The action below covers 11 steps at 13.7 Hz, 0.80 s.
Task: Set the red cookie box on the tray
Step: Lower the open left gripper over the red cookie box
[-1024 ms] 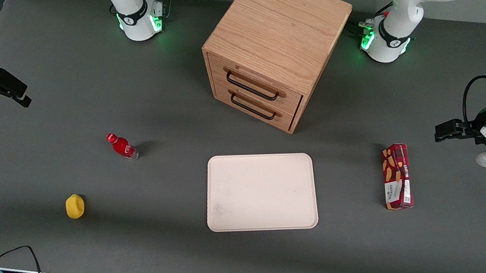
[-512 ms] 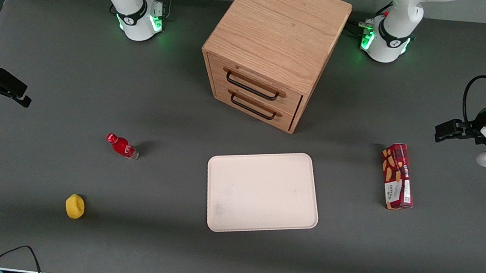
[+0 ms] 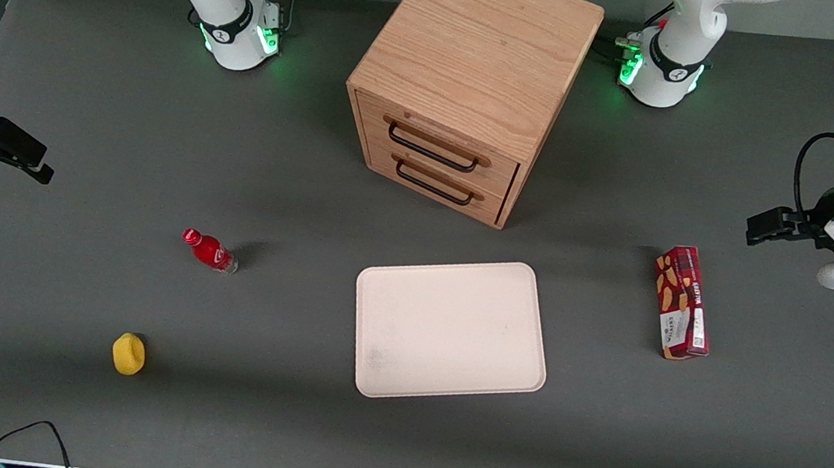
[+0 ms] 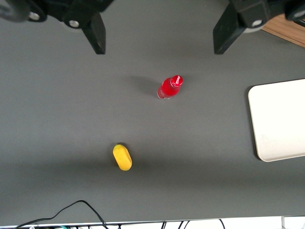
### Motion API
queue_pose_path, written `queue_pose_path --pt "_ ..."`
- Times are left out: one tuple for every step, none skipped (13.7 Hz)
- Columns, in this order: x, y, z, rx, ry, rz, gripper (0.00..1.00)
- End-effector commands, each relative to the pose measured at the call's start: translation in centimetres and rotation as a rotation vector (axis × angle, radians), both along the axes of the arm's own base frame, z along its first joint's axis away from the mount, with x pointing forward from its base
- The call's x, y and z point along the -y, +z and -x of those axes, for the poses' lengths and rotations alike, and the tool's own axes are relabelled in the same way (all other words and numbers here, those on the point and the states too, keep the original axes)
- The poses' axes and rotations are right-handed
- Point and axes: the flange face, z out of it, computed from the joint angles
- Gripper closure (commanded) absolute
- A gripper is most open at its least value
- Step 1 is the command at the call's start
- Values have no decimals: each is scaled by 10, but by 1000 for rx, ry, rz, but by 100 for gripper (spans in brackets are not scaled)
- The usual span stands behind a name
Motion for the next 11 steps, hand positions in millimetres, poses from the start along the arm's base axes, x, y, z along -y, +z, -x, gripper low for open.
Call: queue_pose_path --pt "0 0 0 -5 4 6 0" --pt "-1 -3 0 -11 2 4 0" --pt "-2 -11 -3 -24 1 -2 0" --pt "-5 -21 -6 -44 5 -5 0" --pt "-9 -36 -10 -59 7 -6 0" --pt "-13 -50 -17 -63 -9 -20 0" --pt "-16 -70 -27 -72 -30 -41 0" --pt "-17 -103 -37 -98 -34 -39 0" --pt "-17 -134 -48 -109 -34 -31 0" --pt "-18 -159 -57 -113 -32 -23 0" --pt "-19 -182 -60 -119 -34 -18 0"
